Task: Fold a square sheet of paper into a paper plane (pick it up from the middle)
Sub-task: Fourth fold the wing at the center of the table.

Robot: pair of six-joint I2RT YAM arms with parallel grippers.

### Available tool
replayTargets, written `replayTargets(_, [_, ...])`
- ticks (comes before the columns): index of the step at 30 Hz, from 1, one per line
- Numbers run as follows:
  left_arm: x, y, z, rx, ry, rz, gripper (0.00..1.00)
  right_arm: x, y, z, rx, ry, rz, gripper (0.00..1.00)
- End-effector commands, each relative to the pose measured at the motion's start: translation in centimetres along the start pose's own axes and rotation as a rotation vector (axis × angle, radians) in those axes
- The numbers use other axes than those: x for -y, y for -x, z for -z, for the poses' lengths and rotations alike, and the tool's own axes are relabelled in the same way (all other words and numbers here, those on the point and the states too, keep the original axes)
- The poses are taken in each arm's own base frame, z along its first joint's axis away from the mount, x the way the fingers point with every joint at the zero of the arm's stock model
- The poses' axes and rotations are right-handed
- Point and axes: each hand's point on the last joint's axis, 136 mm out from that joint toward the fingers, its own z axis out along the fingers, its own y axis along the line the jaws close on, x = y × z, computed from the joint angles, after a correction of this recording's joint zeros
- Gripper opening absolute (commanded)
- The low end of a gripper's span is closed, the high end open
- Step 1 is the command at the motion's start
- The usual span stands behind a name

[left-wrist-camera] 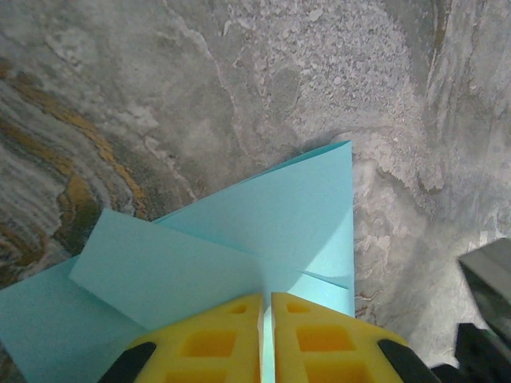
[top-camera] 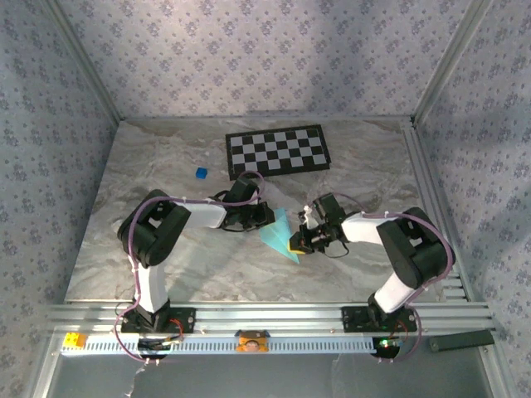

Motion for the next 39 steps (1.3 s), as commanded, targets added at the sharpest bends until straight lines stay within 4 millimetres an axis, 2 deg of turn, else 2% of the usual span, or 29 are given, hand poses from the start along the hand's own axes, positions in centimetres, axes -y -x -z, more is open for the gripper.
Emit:
replayTargets(1, [-2.4, -0.3, -0.1, -0.017, 0.097, 0.025, 0.13, 2.0, -1.6, -0.5, -0.029, -0.039, -0.047, 0.02])
replayTargets(4, [-0.6, 0.7, 0.8, 0.011, 0.065, 0.011, 0.15, 3.0, -2.1, -0.5, -0.035, -0.074, -0.069, 0.01])
replayTargets(9, [2.9, 1.4, 2.7, 0.069, 0.019, -0.041, 0.19, 3.2, -1.9, -0.4, -0.024, -0.083, -0.080, 0.00])
replayTargets(13, [3.7, 0.4, 3.2, 0.077, 0.011, -0.050, 0.13, 3.3, -1.4, -0.3, -0.012, -0.088, -0.085, 0.00])
replayTargets(17, [4.3, -1.5, 2.2, 0.034, -0.045, -0.037, 0.05, 3.4, -1.4, -0.1, -0.001, -0.094, -0.092, 0.00])
replayTargets(24, [3.5, -3.6, -0.1, -0.035, -0.042, -0.029, 0.02, 3.6, -1.6, -0.2, -0.007, -0.095, -0.094, 0.00])
replayTargets(30, [0.5, -4.0, -1.4, -0.040, 0.036, -0.003, 0.02, 3.9, -1.8, -0.3, -0.010, -0.101, -0.100, 0.00])
replayTargets(34, [-1.2, -3.5, -1.2, -0.022, 0.077, 0.003, 0.02, 4.2, -2.0, -0.3, -0.009, -0.106, -0.105, 0.00])
replayTargets(39, [-2.2, -2.2, -0.5, -0.002, 0.096, -0.007, 0.04, 4.5, -2.1, -0.3, -0.011, -0.109, -0.112, 0.00])
